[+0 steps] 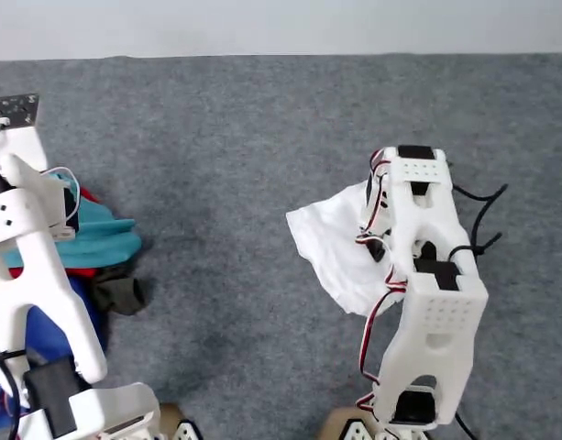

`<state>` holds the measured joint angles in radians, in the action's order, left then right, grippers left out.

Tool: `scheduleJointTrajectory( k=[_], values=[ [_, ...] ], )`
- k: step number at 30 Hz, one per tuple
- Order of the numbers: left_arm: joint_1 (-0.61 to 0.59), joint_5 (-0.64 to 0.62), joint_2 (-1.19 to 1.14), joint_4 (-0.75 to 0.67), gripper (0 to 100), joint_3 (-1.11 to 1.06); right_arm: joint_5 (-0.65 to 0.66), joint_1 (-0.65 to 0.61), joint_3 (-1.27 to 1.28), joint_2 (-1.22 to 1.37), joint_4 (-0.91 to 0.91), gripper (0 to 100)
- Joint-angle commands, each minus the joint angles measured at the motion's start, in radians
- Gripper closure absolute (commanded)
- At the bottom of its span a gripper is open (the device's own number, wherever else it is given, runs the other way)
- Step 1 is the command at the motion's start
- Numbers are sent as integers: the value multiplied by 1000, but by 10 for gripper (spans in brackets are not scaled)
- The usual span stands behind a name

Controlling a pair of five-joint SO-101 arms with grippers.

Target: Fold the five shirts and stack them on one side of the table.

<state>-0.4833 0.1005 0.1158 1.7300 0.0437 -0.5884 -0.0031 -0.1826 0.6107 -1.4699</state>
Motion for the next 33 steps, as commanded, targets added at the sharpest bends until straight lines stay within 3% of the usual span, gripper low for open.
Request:
scheduleJointTrajectory(
  k=[1,12,14,20,29,33],
  values=[
    [6,8,44,15,995,8,-11,-22,6,-19,96,637],
    [5,6,46,18,995,8,-12,-19,-106,136,8,647],
    [5,5,46,18,995,8,-8,-19,-146,160,-19,704],
    [5,6,46,18,995,8,28,-18,-219,203,-53,998],
    [5,6,46,18,995,8,106,36,-244,137,-108,990],
    [5,6,46,17,995,8,270,130,-244,38,-127,990]
  ],
)
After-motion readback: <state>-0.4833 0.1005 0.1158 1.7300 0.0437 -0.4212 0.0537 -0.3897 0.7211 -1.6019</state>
